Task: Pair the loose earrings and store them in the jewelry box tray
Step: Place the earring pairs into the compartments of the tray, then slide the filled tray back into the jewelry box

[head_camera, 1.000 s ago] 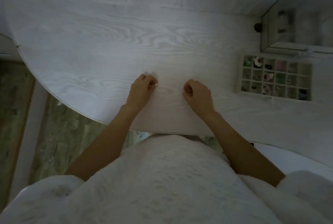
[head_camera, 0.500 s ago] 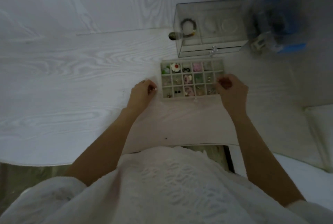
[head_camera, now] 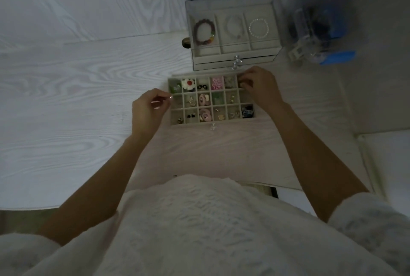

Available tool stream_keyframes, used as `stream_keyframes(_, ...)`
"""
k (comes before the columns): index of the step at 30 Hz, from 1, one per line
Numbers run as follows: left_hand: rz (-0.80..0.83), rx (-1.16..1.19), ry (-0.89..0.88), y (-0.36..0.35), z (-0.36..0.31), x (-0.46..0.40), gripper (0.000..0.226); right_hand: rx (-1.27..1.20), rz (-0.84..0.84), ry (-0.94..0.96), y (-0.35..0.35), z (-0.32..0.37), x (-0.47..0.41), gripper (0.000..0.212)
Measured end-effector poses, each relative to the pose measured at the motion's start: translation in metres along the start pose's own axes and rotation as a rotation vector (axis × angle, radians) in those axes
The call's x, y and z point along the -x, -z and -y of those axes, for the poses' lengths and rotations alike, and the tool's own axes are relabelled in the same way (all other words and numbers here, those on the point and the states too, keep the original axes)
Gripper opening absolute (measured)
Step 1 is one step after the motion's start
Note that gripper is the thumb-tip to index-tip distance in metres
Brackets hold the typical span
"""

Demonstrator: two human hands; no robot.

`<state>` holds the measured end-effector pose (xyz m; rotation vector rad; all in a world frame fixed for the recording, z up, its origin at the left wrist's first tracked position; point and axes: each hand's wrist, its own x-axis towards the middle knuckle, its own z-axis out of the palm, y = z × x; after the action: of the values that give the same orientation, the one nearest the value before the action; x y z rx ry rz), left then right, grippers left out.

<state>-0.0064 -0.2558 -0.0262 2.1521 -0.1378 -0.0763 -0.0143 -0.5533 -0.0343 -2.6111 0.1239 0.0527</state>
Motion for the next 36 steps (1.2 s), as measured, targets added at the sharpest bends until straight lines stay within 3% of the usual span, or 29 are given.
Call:
stream_keyframes(4, 0.151, -0.052, -0.203, -0.040, -0.047, -0.012, 0.012, -0.169, -0.214, -0.202, 0.003, -0.008, 0.028, 0.022)
stream_keyframes(7, 0.282, -0.099, -0.347, -0.087, -0.072, -0.023, 0.011, -0.286, -0.158, -0.354, -0.003, -0.010, 0.053, 0.026)
stream_keyframes(10, 0.396, -0.206, -0.399, -0.125, -0.080, -0.028, 0.015, -0.322, -0.150, -0.388, -0.011, -0.010, 0.063, 0.027)
stream_keyframes(16, 0.466, -0.384, -0.412, -0.150, -0.080, -0.032, 0.021, -0.363, -0.178, -0.397, -0.015, -0.010, 0.064, 0.026)
stream_keyframes(24, 0.405, -0.221, -0.332, -0.129, -0.078, -0.029, 0.022, -0.421, -0.120, -0.413, -0.010, -0.007, 0.083, 0.027)
stream_keyframes(29, 0.160, -0.243, -0.245, -0.069, -0.056, -0.017, 0.021, -0.361, -0.111, -0.451, -0.020, -0.002, 0.101, 0.028)
stream_keyframes(33, -0.006, -0.365, -0.110, -0.026, -0.012, -0.003, 0.029, -0.436, -0.209, -0.511, -0.033, 0.008, 0.106, 0.025)
stream_keyframes(36, 0.002, -0.328, 0.166, -0.015, 0.018, 0.006, 0.046, -0.415, -0.225, -0.551, -0.039, 0.013, 0.103, 0.031)
